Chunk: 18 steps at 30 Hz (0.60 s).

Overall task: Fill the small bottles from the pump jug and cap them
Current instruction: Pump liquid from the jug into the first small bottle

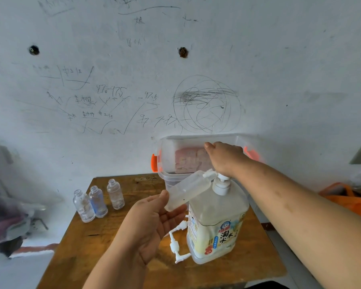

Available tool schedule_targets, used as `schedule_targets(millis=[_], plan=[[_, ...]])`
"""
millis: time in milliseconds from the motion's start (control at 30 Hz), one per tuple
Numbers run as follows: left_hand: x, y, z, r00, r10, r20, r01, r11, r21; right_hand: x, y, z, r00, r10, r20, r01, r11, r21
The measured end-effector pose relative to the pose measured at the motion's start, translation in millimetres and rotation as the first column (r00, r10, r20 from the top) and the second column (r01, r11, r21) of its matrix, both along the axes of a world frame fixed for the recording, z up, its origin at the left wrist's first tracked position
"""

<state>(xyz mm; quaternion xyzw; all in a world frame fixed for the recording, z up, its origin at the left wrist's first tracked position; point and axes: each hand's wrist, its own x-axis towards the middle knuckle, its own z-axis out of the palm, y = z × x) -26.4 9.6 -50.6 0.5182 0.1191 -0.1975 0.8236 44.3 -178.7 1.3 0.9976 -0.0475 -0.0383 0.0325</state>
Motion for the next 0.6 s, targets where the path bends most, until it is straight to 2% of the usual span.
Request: schedule_targets(millis=[200,367,500,600], plan=[[-2,0,-4,0.999,-0.003,-0.035,0.003,1.0,0.013,4,-4,-15,1.0,-0.026,0.001,0.026,0.999,0.035],[-9,1,2,1.0,-0.006,-0.015,0.006,1.0,0.009,-3,-2,-6,0.998,0.016,0.062,-0.015,1.0,-0.018],[-9,1,9,1.0,0.0,0.019,0.0,1.0,0.009,2,-7,4,0.992,-0.003,0.126,-0.006,0.997,0.074],[-8,1,11,1.0,0.006,0.026,-0.006,1.0,0.006,2,-5,3,0.998,-0.006,0.067,0.0,0.995,0.097]])
